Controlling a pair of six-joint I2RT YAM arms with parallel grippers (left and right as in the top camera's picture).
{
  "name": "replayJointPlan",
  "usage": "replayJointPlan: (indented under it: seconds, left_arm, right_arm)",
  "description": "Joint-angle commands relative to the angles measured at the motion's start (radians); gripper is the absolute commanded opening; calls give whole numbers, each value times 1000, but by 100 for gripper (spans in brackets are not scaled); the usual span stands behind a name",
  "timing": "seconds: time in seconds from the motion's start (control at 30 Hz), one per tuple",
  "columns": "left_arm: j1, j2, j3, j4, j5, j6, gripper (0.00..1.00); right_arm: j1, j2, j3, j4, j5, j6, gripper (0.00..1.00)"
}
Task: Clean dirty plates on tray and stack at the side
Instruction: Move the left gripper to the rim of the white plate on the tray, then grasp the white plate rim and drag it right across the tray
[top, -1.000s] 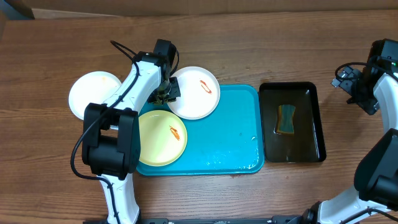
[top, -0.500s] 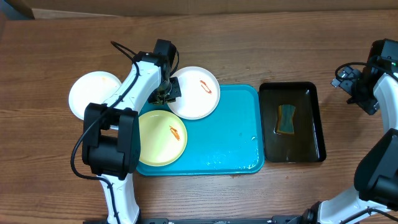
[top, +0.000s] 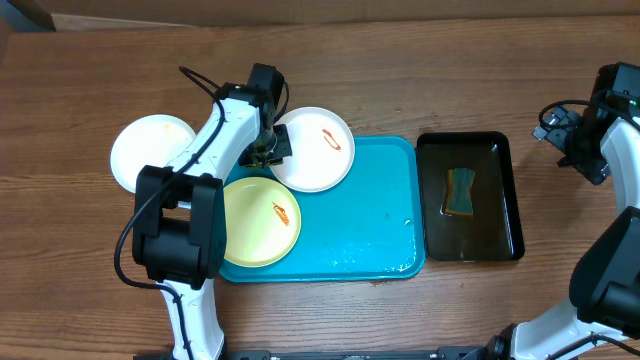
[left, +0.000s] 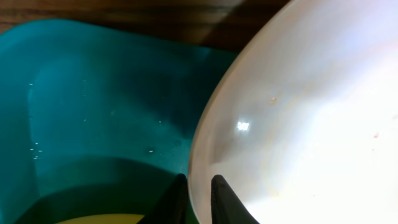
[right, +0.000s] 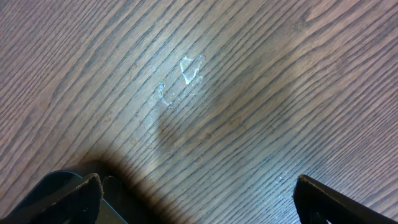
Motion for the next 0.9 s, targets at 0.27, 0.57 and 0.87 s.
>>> replayJointPlan:
  seconds: [0.27,0.57,0.87]
  left_arm:
    - [-97,13,-6,-2,13,-13,16]
    - [-185,13,-10,-21,13,-14,17]
    - [-257,13,-60,-13,12,-66,17]
  right_arm:
    - [0,-8,-3,4,10,2,100]
    - [0,-8,-3,4,10,2,100]
    - [0,-8,-3,4,10,2,100]
